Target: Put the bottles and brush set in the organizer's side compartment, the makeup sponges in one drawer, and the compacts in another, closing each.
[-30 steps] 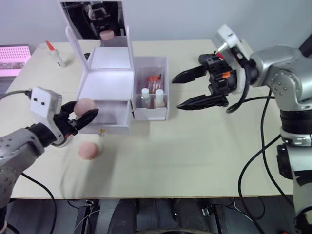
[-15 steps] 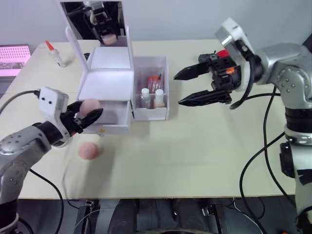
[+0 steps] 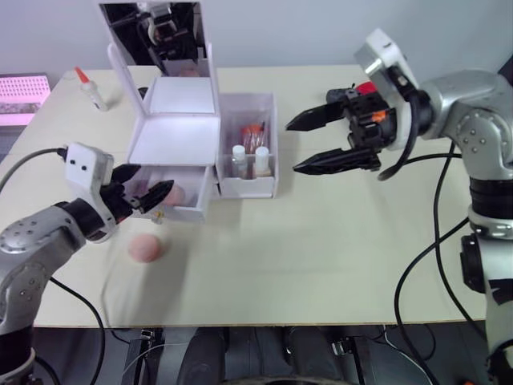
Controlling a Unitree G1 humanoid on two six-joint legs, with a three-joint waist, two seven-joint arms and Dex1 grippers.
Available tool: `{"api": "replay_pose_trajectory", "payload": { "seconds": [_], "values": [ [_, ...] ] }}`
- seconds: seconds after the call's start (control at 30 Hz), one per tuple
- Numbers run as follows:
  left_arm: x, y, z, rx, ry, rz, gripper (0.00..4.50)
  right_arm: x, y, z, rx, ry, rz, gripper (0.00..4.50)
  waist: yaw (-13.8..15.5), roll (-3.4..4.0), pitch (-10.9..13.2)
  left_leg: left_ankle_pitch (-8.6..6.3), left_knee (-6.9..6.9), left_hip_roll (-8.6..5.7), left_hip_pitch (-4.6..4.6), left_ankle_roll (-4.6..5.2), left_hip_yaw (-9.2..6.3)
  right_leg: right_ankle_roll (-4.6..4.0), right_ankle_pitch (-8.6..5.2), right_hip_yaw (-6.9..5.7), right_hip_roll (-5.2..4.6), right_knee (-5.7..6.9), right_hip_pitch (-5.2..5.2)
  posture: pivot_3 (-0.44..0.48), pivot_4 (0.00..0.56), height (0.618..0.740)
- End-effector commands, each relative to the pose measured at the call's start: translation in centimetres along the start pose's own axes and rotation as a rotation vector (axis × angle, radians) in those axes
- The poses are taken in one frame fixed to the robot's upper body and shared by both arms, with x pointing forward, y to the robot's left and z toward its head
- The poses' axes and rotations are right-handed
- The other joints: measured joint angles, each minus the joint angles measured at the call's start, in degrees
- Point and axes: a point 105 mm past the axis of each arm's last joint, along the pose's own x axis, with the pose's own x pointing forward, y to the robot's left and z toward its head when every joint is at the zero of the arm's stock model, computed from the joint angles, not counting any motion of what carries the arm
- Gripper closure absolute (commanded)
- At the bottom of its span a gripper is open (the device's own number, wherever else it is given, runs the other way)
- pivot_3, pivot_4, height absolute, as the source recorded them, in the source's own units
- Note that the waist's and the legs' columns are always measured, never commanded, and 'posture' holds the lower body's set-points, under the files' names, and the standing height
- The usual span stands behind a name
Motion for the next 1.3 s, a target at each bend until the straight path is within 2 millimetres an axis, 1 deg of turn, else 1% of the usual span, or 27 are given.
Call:
{"api": "replay_pose_trajectory", "payload": {
  "seconds": [0.03, 0.17, 0.23, 0.3, 0.33, 0.37, 0.4, 0.43, 0.5, 0.57, 0.63, 0.7, 0.8, 0.87, 0.93, 1.0, 1.03, 1.07, 1.17, 1.2, 1.27, 1.3],
  "values": [
    [-0.7, -0.2, 2.8, 0.036, -0.085, 0.001, 0.06, -0.7, 0.2, 0.9, -0.054, -0.018, -0.010, 0.00, 0.0, 0.00, 0.0, 0.00, 0.00, 0.00, 0.00, 0.00, 0.00, 0.00, 0.00, 0.00, 0.00, 0.00, 0.00, 0.000, 0.150, 0.740],
    [-1.3, -1.1, 4.1, 0.028, -0.128, -0.030, 0.06, -0.8, -0.4, 0.6, -0.051, -0.016, -0.022, 0.00, 0.0, 0.00, 0.0, 0.00, 0.01, 0.00, 0.00, 0.00, 0.00, 0.02, 0.01, 0.00, 0.00, 0.00, 0.01, 0.000, 0.150, 0.740],
    [-2.0, -1.2, 4.8, 0.035, -0.159, -0.037, 0.06, -1.1, -1.0, 0.3, -0.045, -0.015, -0.044, 0.00, -0.1, 0.00, 0.0, 0.00, 0.01, 0.00, 0.00, 0.00, 0.00, 0.02, 0.01, 0.00, -0.01, 0.00, 0.01, 0.000, 0.150, 0.740],
    [-3.7, 0.2, 5.5, 0.026, -0.199, 0.021, 0.06, -1.7, -2.1, -0.5, -0.040, -0.001, -0.095, 0.00, -0.2, 0.00, 0.0, 0.00, 0.00, 0.00, 0.00, 0.00, 0.00, 0.02, 0.01, 0.00, 0.00, 0.00, 0.00, 0.000, 0.150, 0.740],
    [-4.8, 1.3, 5.6, 0.037, -0.201, 0.071, 0.06, -2.0, -2.6, -1.0, -0.030, 0.000, -0.117, 0.00, -0.3, 0.00, 0.0, 0.00, 0.00, 0.00, 0.01, 0.00, 0.01, 0.02, 0.01, 0.00, 0.00, 0.00, -0.01, 0.000, 0.150, 0.740],
    [-5.6, 2.0, 5.5, 0.046, -0.198, 0.103, 0.06, -2.2, -2.9, -1.3, -0.024, 0.000, -0.128, 0.00, -0.3, 0.00, 0.0, 0.00, -0.02, 0.00, 0.02, 0.00, 0.01, 0.01, 0.00, 0.00, 0.00, 0.00, -0.02, 0.000, 0.150, 0.740],
    [-7.0, 3.6, 5.1, 0.054, -0.182, 0.174, 0.06, -2.6, -3.4, -1.7, -0.019, -0.003, -0.150, 0.00, -0.4, 0.00, 0.0, 0.00, -0.04, 0.00, 0.03, 0.00, 0.01, -0.08, -0.05, 0.00, 0.00, 0.00, -0.02, 0.000, 0.150, 0.740],
    [-8.3, 4.7, 4.6, 0.075, -0.156, 0.225, 0.06, -2.9, -3.8, -2.1, -0.014, -0.006, -0.168, 0.00, -0.3, 0.00, 0.0, 0.00, -0.05, 0.00, 0.03, 0.00, 0.01, -0.14, -0.08, 0.00, 0.00, 0.00, -0.04, 0.000, 0.150, 0.740],
    [-10.6, 5.9, 3.8, 0.081, -0.125, 0.265, 0.06, -3.5, -4.4, -3.0, 0.005, 0.005, -0.199, 0.00, -0.4, 0.01, 0.0, 0.00, -0.07, 0.00, 0.02, 0.00, 0.03, -0.15, -0.09, 0.01, 0.00, 0.00, -0.06, 0.000, 0.150, 0.740],
    [-11.9, 6.4, 3.1, 0.095, -0.089, 0.279, 0.06, -3.8, -4.5, -3.9, 0.010, 0.016, -0.204, 0.00, -0.2, -0.01, 0.0, 0.00, -0.06, 0.00, 0.02, 0.00, 0.07, -0.17, -0.10, 0.02, -0.01, -0.02, -0.06, 0.000, 0.150, 0.740],
    [-12.5, 6.6, 2.6, 0.088, -0.073, 0.282, 0.06, -3.8, -4.4, -4.5, 0.012, 0.032, -0.198, 0.00, 0.2, -0.01, 0.0, -0.01, -0.03, 0.00, 0.01, -0.01, 0.07, -0.18, -0.10, 0.01, -0.03, -0.06, -0.02, 0.000, 0.150, 0.740],
    [-12.6, 6.3, 2.3, 0.080, -0.064, 0.268, 0.06, -3.7, -4.1, -4.8, 0.006, 0.037, -0.181, 0.00, 0.2, -0.01, 0.0, -0.01, 0.04, 0.00, 0.01, -0.02, 0.07, -0.20, -0.09, 0.01, -0.05, -0.08, 0.03, 0.000, 0.150, 0.740],
    [-12.0, 5.5, 2.1, 0.060, -0.065, 0.236, 0.06, -3.4, -3.5, -4.3, -0.013, 0.019, -0.150, 0.00, 0.0, -0.01, 0.0, -0.02, 0.07, 0.00, 0.01, -0.03, 0.07, -0.24, -0.06, 0.01, -0.06, -0.12, 0.06, 0.000, 0.150, 0.740],
    [-11.7, 4.9, 1.9, 0.043, -0.062, 0.206, 0.06, -3.4, -2.6, -3.8, -0.032, 0.004, -0.117, 0.00, -0.1, -0.01, 0.0, -0.01, 0.05, 0.00, 0.01, -0.03, 0.07, -0.24, -0.06, 0.01, -0.06, -0.09, 0.05, 0.000, 0.150, 0.740],
    [-11.9, 4.6, 1.7, 0.023, -0.069, 0.197, 0.06, -3.6, -1.9, -3.7, -0.044, -0.008, -0.094, 0.00, -0.1, 0.00, 0.0, -0.01, -0.04, 0.01, 0.01, -0.02, 0.06, -0.22, -0.06, 0.01, -0.05, -0.09, 0.01, 0.000, 0.150, 0.740],
    [-12.8, 5.0, 1.2, 0.004, -0.055, 0.228, 0.58, -4.2, -1.8, -4.0, -0.033, -0.011, -0.111, 0.00, -0.1, 0.00, 0.0, -0.01, -0.08, 0.01, 0.01, -0.02, 0.07, -0.20, -0.07, 0.01, -0.04, -0.08, -0.02, 0.000, 0.150, 0.740],
    [-13.4, 5.3, 0.9, -0.008, -0.052, 0.254, 0.82, -4.7, -2.0, -4.6, -0.017, -0.001, -0.138, 0.00, -0.1, 0.00, 0.0, -0.01, -0.08, 0.01, 0.01, -0.02, 0.07, -0.18, -0.08, 0.01, -0.04, -0.08, -0.02, 0.000, 0.150, 0.740],
    [-14.0, 5.6, 0.6, -0.018, -0.051, 0.275, 1.25, -5.1, -2.3, -5.1, -0.005, 0.010, -0.162, 0.00, -0.2, 0.00, 0.0, -0.01, -0.08, 0.01, 0.01, -0.02, 0.07, -0.18, -0.08, 0.01, -0.04, -0.10, -0.02, 0.000, 0.150, 0.740],
    [-15.6, 5.8, -0.8, -0.052, -0.021, 0.312, 2.82, -6.9, -3.0, -7.4, 0.039, 0.040, -0.233, 0.00, -0.1, -0.02, 0.0, -0.01, -0.03, 0.01, 0.01, -0.02, 0.11, -0.20, -0.09, 0.02, -0.06, -0.13, 0.01, 0.000, 0.150, 0.740],
    [-16.0, 5.9, -1.3, -0.058, -0.008, 0.325, 3.28, -7.4, -3.2, -8.0, 0.052, 0.044, -0.253, 0.00, -0.1, -0.02, 0.0, -0.01, 0.00, 0.01, 0.01, -0.02, 0.11, -0.21, -0.09, 0.02, -0.06, -0.14, 0.02, 0.000, 0.150, 0.740],
    [-16.5, 5.9, -2.1, -0.067, 0.014, 0.342, 4.44, -8.1, -3.7, -9.4, 0.087, 0.044, -0.295, 0.00, -0.1, -0.03, 0.0, -0.02, 0.06, 0.01, 0.03, -0.03, 0.12, -0.24, -0.07, 0.02, -0.07, -0.14, 0.04, 0.000, 0.150, 0.740],
    [-16.6, 6.0, -2.4, -0.071, 0.017, 0.350, 4.49, -8.3, -3.9, -9.9, 0.100, 0.041, -0.311, 0.00, -0.1, -0.03, 0.0, -0.02, 0.08, 0.01, 0.04, -0.03, 0.12, -0.27, -0.05, 0.02, -0.07, -0.14, 0.03, 0.000, 0.150, 0.740]
  ]
}}
